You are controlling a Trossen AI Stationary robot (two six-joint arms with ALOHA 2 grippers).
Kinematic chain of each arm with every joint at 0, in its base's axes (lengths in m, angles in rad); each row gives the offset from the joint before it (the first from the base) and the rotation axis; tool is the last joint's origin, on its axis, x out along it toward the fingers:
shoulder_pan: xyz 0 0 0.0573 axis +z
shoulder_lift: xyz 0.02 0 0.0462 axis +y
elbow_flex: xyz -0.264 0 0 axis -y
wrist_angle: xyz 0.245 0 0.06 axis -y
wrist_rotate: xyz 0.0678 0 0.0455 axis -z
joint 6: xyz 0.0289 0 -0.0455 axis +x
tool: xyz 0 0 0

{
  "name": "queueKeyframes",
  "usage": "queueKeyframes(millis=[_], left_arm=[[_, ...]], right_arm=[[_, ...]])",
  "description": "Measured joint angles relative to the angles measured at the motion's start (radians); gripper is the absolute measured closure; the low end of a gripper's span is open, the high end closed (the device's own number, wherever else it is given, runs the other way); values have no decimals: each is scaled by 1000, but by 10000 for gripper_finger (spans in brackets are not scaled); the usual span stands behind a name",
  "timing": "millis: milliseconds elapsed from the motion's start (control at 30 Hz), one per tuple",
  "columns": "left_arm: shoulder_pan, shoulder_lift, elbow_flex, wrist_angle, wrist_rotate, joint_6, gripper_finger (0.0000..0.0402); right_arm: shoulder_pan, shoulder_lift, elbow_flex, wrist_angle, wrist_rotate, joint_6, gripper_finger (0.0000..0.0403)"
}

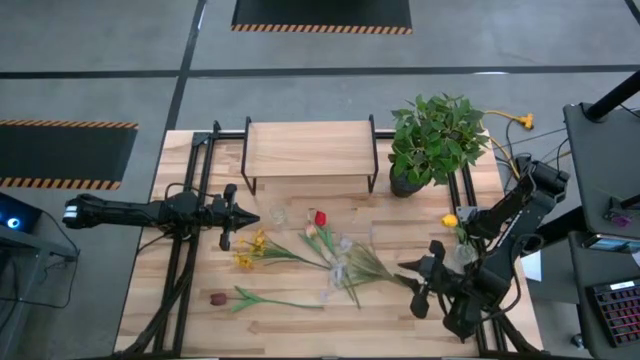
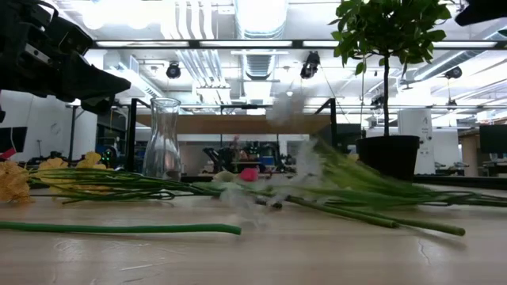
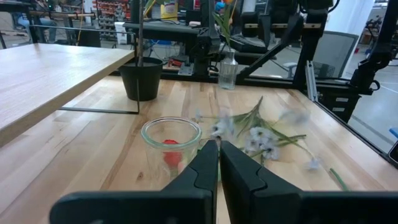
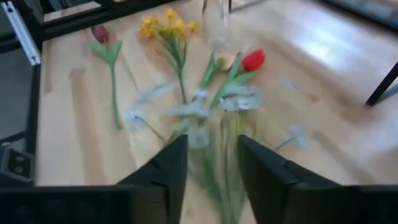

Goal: Pick and place flowers into a vace then onto a shelf
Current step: Put the white flowers into the right transparent vase, then adjust the right transparent vase

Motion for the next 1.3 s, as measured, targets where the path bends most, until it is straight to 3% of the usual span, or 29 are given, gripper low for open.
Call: queueKeyframes(millis=[233,633,800,867,1033,1300], left_arm=[[0,0,0,0,0,0,402],[0,0,0,0,0,0,402],[0,0,0,0,0,0,402],[0,0,0,0,0,0,402],[0,0,0,0,0,0,402],[0,0,0,0,0,0,402]], right_arm=[[0,-82,0,-6,-357,123,209],[3,-124,49,-280,-864,511,222],[9,-122,140,-316,-877,542,224],[17,-104,186,-419,-896,574,227],[53,-44,299,-727,-1064,675,231],[131,3,312,-800,-861,674,230]])
